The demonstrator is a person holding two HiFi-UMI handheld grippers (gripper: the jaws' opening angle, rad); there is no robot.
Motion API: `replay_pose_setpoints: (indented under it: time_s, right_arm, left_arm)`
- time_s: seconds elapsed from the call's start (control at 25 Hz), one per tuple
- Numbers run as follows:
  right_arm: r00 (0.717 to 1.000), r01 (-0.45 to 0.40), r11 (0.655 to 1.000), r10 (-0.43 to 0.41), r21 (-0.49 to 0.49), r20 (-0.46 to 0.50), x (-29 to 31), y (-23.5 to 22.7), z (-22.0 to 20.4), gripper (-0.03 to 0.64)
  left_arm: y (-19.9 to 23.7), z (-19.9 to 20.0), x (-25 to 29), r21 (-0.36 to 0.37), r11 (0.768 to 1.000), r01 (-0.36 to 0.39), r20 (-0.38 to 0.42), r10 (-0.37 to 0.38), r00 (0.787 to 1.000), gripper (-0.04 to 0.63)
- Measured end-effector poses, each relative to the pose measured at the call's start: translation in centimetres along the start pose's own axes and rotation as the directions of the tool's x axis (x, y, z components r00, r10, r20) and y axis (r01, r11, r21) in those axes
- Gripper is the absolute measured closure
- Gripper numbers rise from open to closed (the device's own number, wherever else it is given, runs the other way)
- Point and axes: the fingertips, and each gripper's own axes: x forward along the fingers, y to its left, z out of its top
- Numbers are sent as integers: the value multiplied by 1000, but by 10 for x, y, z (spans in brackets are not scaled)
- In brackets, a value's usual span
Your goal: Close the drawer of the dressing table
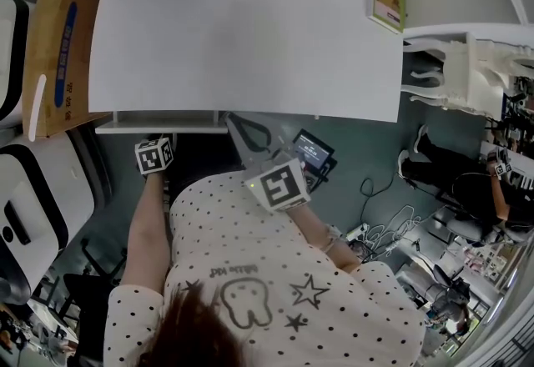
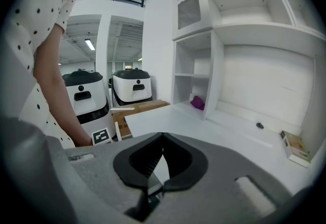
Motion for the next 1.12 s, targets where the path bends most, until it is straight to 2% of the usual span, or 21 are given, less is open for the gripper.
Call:
replay_pose_setpoints:
  time_s: [0.16, 0.36, 0.56, 0.72, 0.88, 1.12]
  right_arm:
    - [1000, 7, 1000, -7, 5, -17, 1, -5, 1, 617]
    - [1000, 12, 1000, -12, 7, 21, 3, -9, -2, 617]
    - [1000, 13, 1000, -12, 14, -21, 2, -13, 1, 617]
    - [1000, 10, 1000, -10, 14, 9, 5, -15, 1, 617]
    - [1000, 10, 1000, -10, 16, -23, 5, -17, 2, 617]
    - [1000, 6, 1000, -5, 13, -23, 5, -20, 2, 617]
  left_arm:
    - [0, 4, 2, 2, 1000, -4, -3, 4, 1000, 509]
    - [0, 9, 4, 2, 1000, -9, -1, 9, 1000, 509]
    - [0, 10, 5, 1, 1000, -13, -6, 13, 1000, 509]
    - [-1, 12, 5, 0, 1000, -13, -6, 13, 1000, 509]
    - [-1, 14, 6, -1, 1000, -15, -5, 15, 1000, 509]
    - [-2, 16, 8, 6, 1000, -19, -4, 19, 1000, 509]
